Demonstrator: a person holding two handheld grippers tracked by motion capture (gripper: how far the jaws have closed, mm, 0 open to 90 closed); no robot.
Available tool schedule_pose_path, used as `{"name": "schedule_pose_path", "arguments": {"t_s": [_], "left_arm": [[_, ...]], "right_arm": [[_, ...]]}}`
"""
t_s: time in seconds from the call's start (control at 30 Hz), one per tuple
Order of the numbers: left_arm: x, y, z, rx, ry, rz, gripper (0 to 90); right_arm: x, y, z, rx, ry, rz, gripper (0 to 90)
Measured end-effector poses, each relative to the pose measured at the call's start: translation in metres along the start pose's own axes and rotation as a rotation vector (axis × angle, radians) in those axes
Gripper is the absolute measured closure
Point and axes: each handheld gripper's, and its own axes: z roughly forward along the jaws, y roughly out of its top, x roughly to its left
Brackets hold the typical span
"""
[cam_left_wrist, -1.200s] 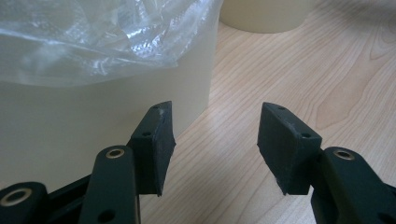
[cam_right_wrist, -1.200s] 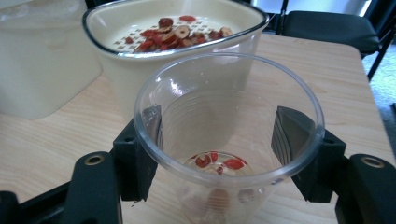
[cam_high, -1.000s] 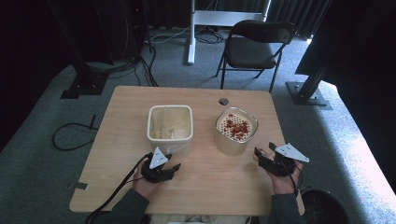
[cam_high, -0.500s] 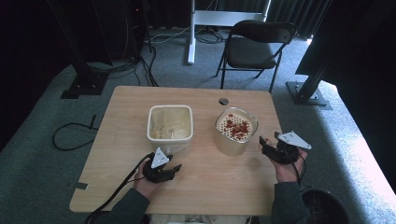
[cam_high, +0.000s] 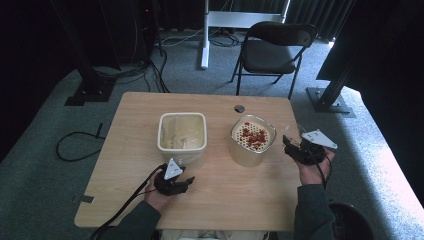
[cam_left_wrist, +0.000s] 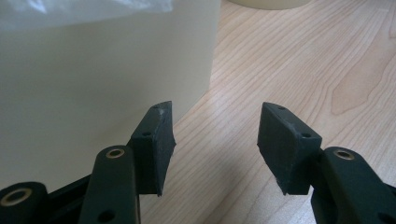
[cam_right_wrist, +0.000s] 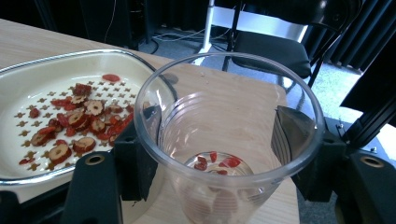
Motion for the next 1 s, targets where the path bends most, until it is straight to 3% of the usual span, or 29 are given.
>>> {"name": "schedule_pose_path", "arguments": {"t_s": [0.37,0.7,1.0], "left_arm": [[0.001,-0.001,0.002,0.019,0.000,0.014,46.5],[0.000,-0.001,0.004,0.022,-0.005,0.008,46.7],[0.000,-0.001,0.004,0.021,-0.006,0.008,46.7]], "right_arm": [[0.004,0.017,0.009,0.025,-0.054,-0.102,33.7],[0.018,0.036,0.020,0.060,-0.161,-0.295,33.8],[0.032,0.047,0.028,0.077,-0.179,-0.442,34.1]]}}
